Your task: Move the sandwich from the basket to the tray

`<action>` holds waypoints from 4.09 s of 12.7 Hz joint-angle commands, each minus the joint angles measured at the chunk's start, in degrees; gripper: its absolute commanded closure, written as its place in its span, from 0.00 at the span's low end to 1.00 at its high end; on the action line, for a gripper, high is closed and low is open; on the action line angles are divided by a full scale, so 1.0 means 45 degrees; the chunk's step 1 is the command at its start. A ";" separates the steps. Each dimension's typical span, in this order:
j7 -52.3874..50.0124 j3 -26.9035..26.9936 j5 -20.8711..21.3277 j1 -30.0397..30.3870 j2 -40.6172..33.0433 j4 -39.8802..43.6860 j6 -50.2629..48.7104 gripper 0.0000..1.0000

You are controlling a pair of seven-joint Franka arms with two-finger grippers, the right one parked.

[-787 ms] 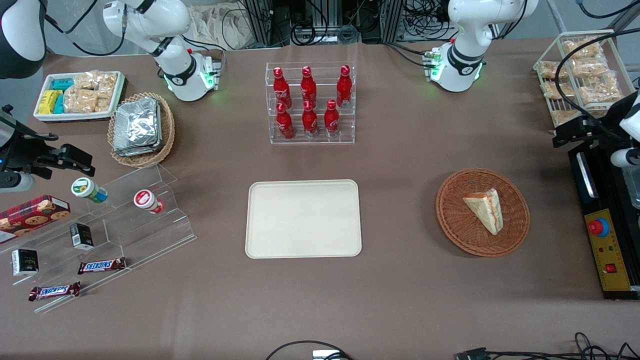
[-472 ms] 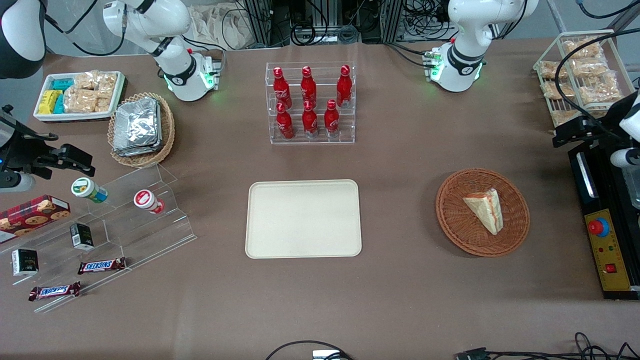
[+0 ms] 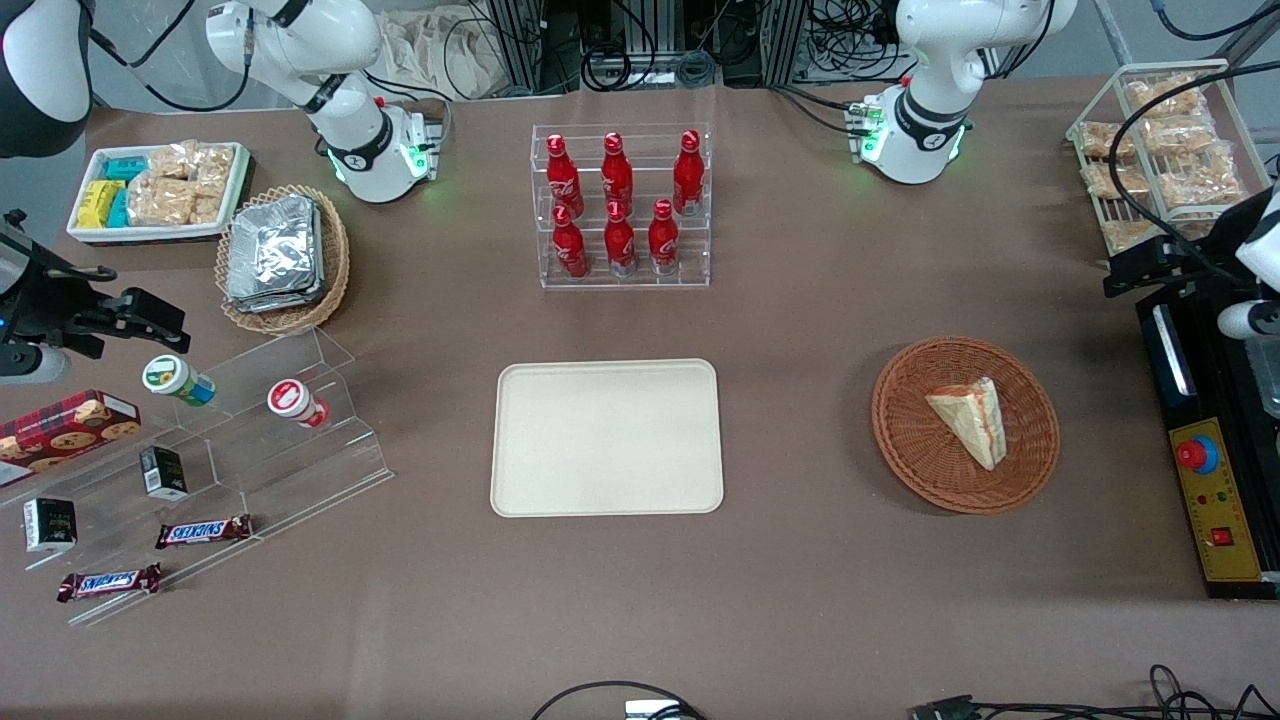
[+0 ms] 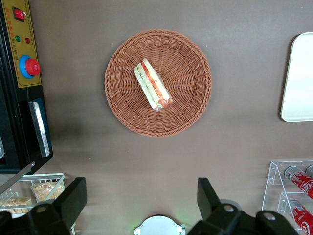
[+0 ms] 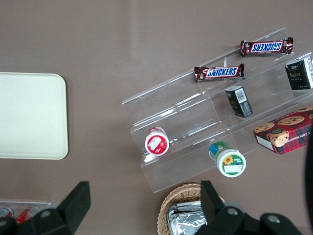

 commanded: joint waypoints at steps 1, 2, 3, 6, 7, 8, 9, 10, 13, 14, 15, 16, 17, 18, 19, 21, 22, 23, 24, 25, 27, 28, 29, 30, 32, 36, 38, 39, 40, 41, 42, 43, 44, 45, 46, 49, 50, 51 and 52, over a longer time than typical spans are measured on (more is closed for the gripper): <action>-0.0863 0.0012 -0.0106 0.0063 0.0573 0.0388 -0.0081 0.00; -0.1332 0.0032 -0.0203 0.0295 0.0904 0.0389 0.0094 0.00; -0.1917 0.0032 -0.0300 0.0394 0.1275 0.0350 0.0347 0.00; -0.4358 -0.0046 -0.0399 0.0298 0.2544 0.0252 0.0933 0.00; -0.4712 -0.0046 -0.0399 0.0297 0.2935 0.0136 0.1322 0.00; -0.4929 -0.0046 -0.0650 0.0336 0.3267 -0.0058 0.1752 0.00; -0.5337 -0.0027 -0.1020 0.0394 0.3619 -0.0331 0.2278 0.00; -0.5747 -0.0027 -0.1082 0.0414 0.3951 -0.0643 0.2728 0.00; -0.7289 -0.0046 -0.1024 0.0239 0.4773 -0.1677 0.4328 0.00; -0.7429 -0.0046 -0.0966 0.0142 0.4736 -0.2377 0.5049 0.00; -0.7470 -0.0046 -0.0966 0.0122 0.4678 -0.3023 0.5791 0.00; -0.7489 -0.0046 -0.0946 0.0122 0.4754 -0.3377 0.6302 0.00; -0.7547 -0.0046 -0.0965 0.0141 0.4890 -0.3613 0.6848 0.00; -0.7645 -0.0046 -0.0985 0.0122 0.5027 -0.3982 0.7376 0.00; -0.7800 -0.0046 -0.0985 0.0122 0.5028 -0.4431 0.7845 0.00; -0.7821 -0.0046 -0.1024 0.0122 0.5009 -0.4980 0.8375 0.00; -0.7821 -0.0046 -0.1024 0.0122 0.5067 -0.5098 0.8474 0.00; -0.7821 -0.0046 -0.1005 0.0122 0.5106 -0.5293 0.8707 0.00; -0.7821 -0.0046 -0.0985 0.0083 0.5068 -0.5604 0.9096 0.01; -0.7802 -0.0046 -0.0966 0.0082 0.4990 -0.5955 0.9448 0.13; -0.7665 -0.0046 -0.0926 0.0082 0.4912 -0.6056 0.9588 0.72; -0.7646 -0.0065 -0.0926 0.0082 0.4834 -0.6056 0.9549 0.94; -0.7568 -0.0066 -0.0907 0.0063 0.4679 -0.6018 0.9491 1.00; -0.7432 -0.0124 -0.0907 0.0063 0.4464 -0.5959 0.9374 1.00; -0.6731 -0.0240 -0.0926 0.0063 0.3743 -0.5688 0.8538 1.00; -0.5497 -0.1505 -0.0946 0.0063 0.3094 -0.2631 0.5437 1.00; -0.6002 -0.2077 -0.0849 -0.0635 0.3794 -0.0422 0.4222 1.00; -0.6218 -0.2077 -0.0462 -0.1278 0.4185 0.0284 0.3946 1.00; -0.6723 -0.2077 -0.0206 -0.2039 0.4575 0.0717 0.3808 1.00; -0.7598 -0.2077 -0.0184 -0.2781 0.5082 0.1185 0.3807 1.00; -0.8167 -0.2077 -0.0184 -0.3369 0.5628 0.1731 0.3826 1.00; -0.8579 -0.2058 -0.0165 -0.4109 0.6272 0.2336 0.3865 1.00; -0.8873 -0.2058 -0.0165 -0.4639 0.6897 0.3038 0.3865 1.00; -0.9011 -0.2058 -0.0184 -0.5050 0.7522 0.3548 0.3943 1.00; -0.8994 -0.2058 -0.0184 -0.5441 0.8031 0.3882 0.4118 1.00; -0.8857 -0.2077 -0.0184 -0.6399 0.9126 0.3866 0.5424 1.00; -0.8799 -0.2077 -0.0184 -0.6731 0.9555 0.3846 0.5815 1.00; -0.8643 -0.2077 -0.0184 -0.6850 0.9966 0.3846 0.6089 1.00; -0.8274 -0.2077 -0.0184 -0.7025 1.0318 0.3846 0.6324 1.00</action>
